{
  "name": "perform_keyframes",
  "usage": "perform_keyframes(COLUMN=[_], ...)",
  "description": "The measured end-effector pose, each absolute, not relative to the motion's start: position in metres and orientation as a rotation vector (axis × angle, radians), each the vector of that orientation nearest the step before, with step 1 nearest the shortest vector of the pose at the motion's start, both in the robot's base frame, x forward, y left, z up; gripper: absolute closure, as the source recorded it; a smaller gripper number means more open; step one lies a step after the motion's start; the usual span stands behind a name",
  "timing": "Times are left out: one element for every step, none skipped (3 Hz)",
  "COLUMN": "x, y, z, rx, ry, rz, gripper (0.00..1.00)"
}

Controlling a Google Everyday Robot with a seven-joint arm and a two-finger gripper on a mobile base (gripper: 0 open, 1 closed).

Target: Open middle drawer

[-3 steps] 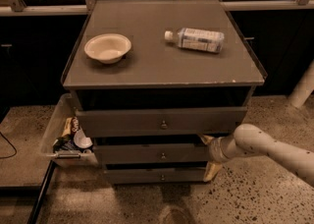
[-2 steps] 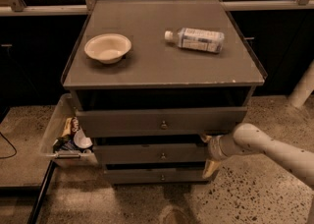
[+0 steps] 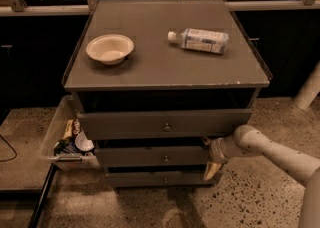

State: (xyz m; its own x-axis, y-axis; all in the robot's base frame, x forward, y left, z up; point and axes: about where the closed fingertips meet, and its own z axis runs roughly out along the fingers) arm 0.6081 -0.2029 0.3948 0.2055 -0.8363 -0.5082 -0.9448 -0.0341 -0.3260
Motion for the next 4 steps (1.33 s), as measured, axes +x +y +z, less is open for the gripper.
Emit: perform_keyframes(x=[0.6116,0.6117,0.6117,0.6032], y=[-0.1988,-0.1988,-0.1988,-0.1996], z=[0.3874,0.3873,0.3873,0.3877], rx=[-1.888,-1.888,-1.888,-1.895], ry=[1.643,1.643,1.643,1.66], rz=[0.276,0.276,0.276,0.271], gripper=[0.0,0.19,0.42,0.65])
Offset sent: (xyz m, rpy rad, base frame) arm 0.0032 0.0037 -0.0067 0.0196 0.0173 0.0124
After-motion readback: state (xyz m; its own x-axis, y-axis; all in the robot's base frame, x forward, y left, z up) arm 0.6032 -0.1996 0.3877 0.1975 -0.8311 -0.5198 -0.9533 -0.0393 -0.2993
